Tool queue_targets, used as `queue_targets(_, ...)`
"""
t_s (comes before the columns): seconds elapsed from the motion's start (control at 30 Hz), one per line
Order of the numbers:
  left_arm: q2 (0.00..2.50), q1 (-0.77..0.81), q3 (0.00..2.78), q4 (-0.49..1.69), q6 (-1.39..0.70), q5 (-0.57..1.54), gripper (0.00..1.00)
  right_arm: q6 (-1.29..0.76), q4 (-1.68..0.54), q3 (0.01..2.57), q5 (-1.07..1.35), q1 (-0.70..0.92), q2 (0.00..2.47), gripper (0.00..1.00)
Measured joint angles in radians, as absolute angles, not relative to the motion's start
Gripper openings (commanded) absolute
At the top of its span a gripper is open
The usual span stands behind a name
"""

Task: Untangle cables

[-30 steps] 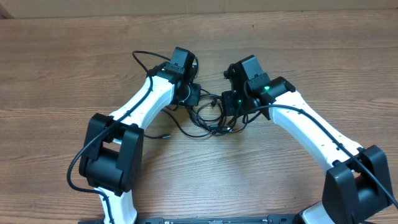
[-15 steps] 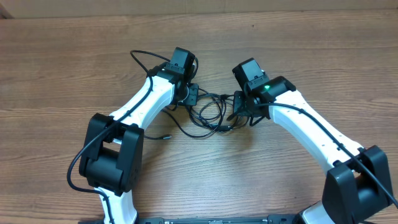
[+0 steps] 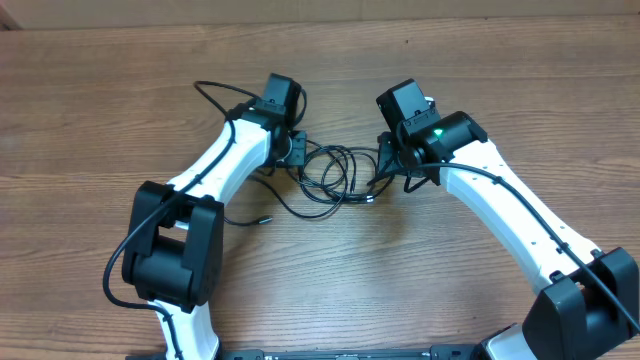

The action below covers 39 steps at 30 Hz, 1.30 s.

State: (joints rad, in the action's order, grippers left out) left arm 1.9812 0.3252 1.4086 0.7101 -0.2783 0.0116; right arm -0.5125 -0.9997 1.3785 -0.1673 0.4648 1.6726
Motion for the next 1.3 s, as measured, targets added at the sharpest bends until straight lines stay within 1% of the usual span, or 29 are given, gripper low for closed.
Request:
queue_targets(0.33, 1.981, 0.233, 1.409, 0.727, -0.278, 0.111, 0.04, -0.564, -0.976, 1.271, -0.21, 0.455, 1.673, 0.04)
queue_targets(0.63, 1.981, 0.103, 1.409, 0.738, -0.208, 0.302, 0.04, -0.574, -0.864, 1.132, -0.215, 0.453, 1.673, 0.04)
queue_targets(0.9, 1.982, 0.009, 1.408, 0.759, -0.177, 0.394, 0.04, -0.577, -0.745, 1.002, -0.215, 0.453, 1.673, 0.04)
queue_targets(1.3, 1.982, -0.118, 1.379, 0.746, -0.088, 0.619, 0.04, -0.662, -0.691, 0.942, -0.213, 0.453, 1.673, 0.04)
